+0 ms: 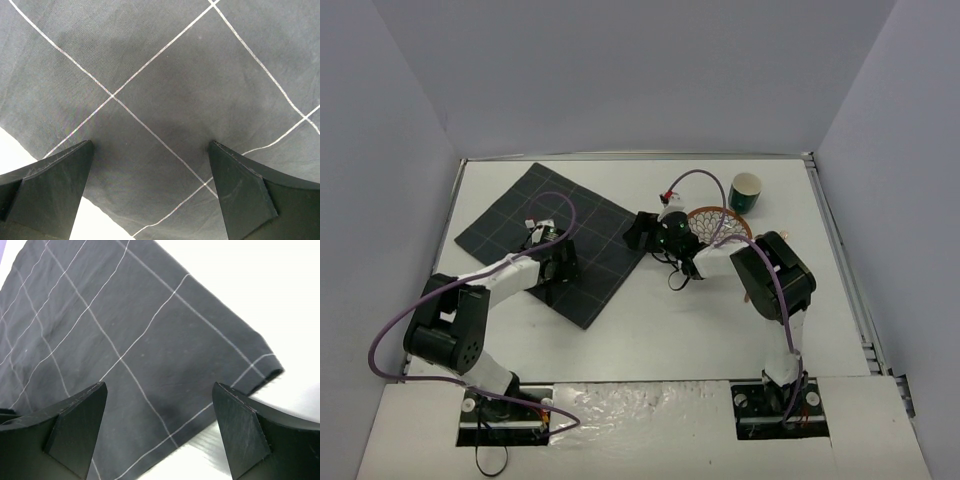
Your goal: Set the dinner table for one person
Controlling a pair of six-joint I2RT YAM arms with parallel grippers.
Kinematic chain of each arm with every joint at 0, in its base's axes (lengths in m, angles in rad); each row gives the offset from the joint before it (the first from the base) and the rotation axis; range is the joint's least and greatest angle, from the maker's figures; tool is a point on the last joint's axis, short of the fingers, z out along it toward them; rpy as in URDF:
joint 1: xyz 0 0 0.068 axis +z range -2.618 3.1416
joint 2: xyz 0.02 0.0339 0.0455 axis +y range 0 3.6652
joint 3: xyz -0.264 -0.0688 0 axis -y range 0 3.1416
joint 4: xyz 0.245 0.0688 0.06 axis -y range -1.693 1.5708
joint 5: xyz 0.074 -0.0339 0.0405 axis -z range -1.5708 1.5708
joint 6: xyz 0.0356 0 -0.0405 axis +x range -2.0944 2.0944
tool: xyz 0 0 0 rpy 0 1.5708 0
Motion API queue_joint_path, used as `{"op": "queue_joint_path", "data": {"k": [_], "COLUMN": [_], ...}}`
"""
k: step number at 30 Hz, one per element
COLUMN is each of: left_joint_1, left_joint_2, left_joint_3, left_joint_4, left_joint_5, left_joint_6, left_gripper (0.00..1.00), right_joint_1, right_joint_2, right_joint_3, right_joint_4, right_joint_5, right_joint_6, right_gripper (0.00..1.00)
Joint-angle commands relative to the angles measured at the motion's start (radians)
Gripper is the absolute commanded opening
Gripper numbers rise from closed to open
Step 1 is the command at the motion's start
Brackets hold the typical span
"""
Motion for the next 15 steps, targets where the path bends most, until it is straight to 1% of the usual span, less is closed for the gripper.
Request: {"op": "queue_joint_path", "data": {"k": [1,7,15], "left_joint_1": [0.031,0.071,0.088], "left_joint_2": [0.023,0.011,-0.003], "left_joint_3": [-0.022,-0.043,-0.046], "left_joint_4": [0.027,0.016,-0.03], "left_joint_5": [0.035,0.052,0.072], "left_joint_6": [-0.045,-0.079,-0.089], "left_gripper": [0.97,0.97,0.97], "right_joint_1": [-0.004,-0.003,0.012], "right_joint_2": [-0.038,-0.056,-0.109], "right_joint_3": [-0.002,-0.019,-0.027], "right_joint_4": [0.101,0.05,-0.034], "right_joint_5": [0.108,0.186,0.178], "right_joint_6": [0.0,0.018,0.023], "right_gripper": [0.85,0.85,0.85]}}
